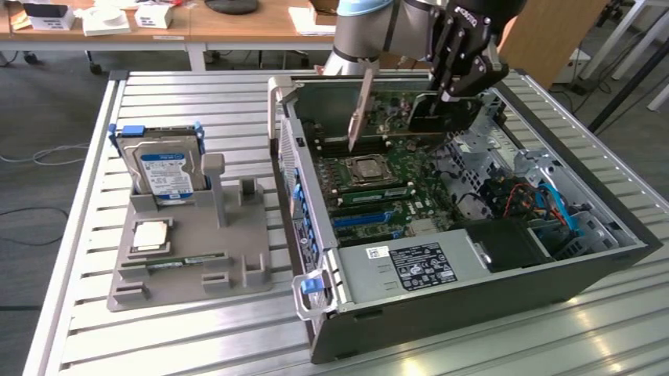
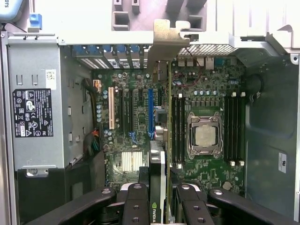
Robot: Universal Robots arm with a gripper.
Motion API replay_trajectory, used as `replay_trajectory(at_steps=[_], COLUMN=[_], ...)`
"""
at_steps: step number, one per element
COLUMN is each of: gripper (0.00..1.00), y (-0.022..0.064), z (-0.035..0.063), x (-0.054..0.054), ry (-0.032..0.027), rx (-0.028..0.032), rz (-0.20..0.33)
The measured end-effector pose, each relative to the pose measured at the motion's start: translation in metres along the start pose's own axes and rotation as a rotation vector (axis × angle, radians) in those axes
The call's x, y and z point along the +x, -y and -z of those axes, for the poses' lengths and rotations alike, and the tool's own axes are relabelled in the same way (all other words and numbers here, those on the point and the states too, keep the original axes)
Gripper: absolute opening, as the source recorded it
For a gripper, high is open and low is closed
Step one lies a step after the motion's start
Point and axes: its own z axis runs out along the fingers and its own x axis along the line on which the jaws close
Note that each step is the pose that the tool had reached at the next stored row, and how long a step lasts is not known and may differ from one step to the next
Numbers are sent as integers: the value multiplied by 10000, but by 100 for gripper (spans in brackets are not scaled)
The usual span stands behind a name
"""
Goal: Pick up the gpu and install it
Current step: 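Insert the gpu into the slot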
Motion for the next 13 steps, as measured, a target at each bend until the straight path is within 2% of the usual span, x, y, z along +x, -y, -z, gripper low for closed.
replay_trajectory(at_steps=[13], gripper=[27], y=[0], z=[-53], x=[-1], ry=[0], rx=[0], rz=[-13])
